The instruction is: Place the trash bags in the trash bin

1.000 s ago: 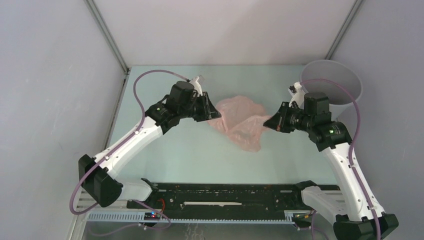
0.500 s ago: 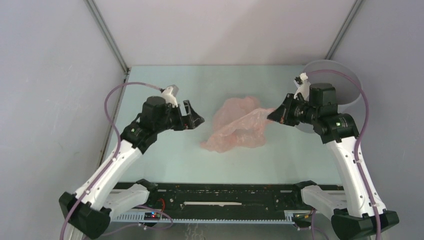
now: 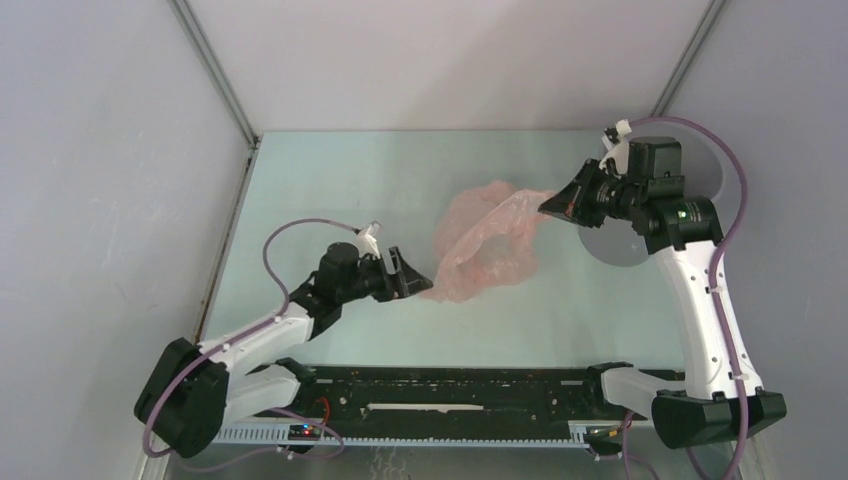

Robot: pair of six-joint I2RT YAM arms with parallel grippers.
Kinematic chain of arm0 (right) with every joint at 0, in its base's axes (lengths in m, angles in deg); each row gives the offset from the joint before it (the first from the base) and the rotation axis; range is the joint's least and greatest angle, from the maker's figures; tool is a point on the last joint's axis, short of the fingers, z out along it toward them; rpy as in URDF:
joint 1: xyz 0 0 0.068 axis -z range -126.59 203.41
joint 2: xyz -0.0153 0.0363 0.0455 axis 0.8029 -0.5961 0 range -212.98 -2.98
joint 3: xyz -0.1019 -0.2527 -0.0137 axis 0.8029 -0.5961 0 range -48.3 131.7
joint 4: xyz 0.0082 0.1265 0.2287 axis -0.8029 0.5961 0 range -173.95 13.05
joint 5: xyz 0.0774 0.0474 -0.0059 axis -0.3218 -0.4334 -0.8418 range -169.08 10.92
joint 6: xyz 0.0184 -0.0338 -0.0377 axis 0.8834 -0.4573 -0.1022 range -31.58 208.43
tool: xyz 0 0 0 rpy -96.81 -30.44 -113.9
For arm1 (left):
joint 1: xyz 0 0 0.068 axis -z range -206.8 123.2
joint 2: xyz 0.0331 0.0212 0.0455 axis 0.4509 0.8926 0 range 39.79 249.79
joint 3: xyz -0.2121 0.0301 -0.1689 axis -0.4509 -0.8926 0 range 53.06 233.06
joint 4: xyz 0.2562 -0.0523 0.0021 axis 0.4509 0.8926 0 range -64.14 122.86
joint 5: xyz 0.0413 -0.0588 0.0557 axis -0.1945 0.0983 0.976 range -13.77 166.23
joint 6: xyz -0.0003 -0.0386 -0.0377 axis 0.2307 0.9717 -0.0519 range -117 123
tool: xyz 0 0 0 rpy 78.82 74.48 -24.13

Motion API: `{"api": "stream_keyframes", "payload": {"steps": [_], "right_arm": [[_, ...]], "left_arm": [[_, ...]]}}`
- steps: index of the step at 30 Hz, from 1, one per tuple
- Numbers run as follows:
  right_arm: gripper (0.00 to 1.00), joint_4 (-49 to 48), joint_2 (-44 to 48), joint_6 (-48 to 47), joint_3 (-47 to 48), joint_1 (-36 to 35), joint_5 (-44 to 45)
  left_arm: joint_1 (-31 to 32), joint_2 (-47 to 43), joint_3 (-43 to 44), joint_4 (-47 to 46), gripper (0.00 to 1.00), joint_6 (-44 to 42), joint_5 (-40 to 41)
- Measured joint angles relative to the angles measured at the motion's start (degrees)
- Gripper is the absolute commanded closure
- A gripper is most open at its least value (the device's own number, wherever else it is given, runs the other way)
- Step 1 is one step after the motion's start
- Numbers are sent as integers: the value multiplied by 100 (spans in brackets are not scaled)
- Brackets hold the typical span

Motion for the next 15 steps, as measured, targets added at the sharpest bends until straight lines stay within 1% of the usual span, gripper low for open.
{"api": "stream_keyframes", "payload": {"steps": [4,7,9,10,13,15], "right_arm": [[100,39,-186,83,107,256,-181],[100,61,-286,98,120,328,-304],[100,122,-356,101,186,352,-376],[100,129,-389,103,236,356,-411],[100,138,-452,90,446,363,-455],[100,144,-474,68,623,372,-452]], "left_arm": [[715,-450,-160,-754,14,-273,400],[949,-730,-623,-1582,21,-396,643],[1023,-831,-951,-1937,25,-439,752],[1051,-857,-1060,-2035,24,-468,780],[1139,-942,-1233,-2282,10,-599,780],[1235,-1110,-1386,-2465,5,-702,881]]}}
